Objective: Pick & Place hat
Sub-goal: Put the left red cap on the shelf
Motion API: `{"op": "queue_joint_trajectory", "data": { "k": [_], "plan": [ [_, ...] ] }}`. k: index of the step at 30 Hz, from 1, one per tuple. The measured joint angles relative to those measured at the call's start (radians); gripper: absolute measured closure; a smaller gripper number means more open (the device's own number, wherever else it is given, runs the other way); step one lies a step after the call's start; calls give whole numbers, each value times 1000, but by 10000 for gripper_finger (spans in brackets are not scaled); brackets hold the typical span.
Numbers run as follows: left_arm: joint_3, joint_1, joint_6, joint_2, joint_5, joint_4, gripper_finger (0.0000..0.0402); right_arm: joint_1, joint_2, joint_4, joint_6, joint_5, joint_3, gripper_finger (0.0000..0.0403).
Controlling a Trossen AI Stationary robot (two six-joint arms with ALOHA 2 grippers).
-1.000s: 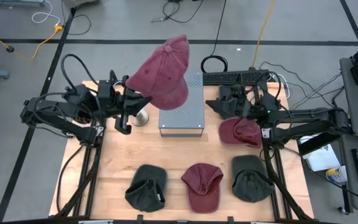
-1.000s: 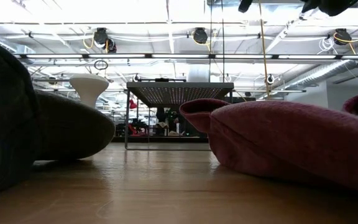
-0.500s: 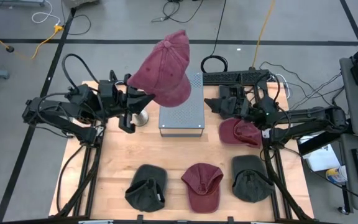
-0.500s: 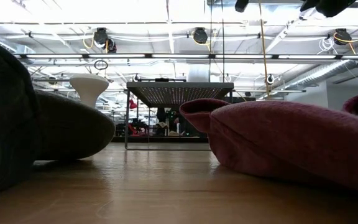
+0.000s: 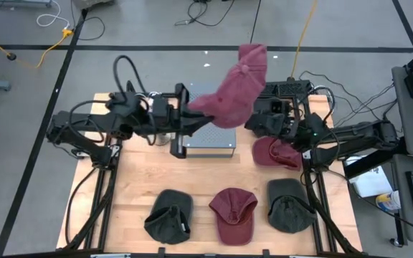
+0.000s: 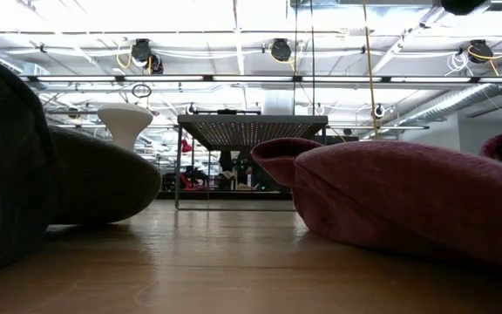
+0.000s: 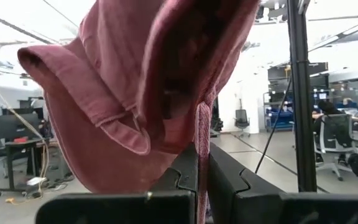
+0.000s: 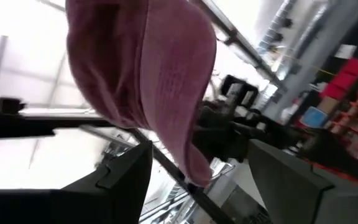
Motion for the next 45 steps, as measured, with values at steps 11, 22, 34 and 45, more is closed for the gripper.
{"op": "queue_joint_trajectory", "data": {
  "k": [11,22,34,45],
  "plan": [
    [37,7,-6,33,-25,8,392,76,-1,-55,-118,-78,118,149],
    [36,1,-2,33,-55,1,382,117,-1,-59,-85,106,118,294],
    [36,2,-19,24,15,-90,335,117,-3,-38,-65,123,118,397],
    [32,5,-36,-75,114,-343,256,59,2,32,134,-103,118,399]
  ]
}}
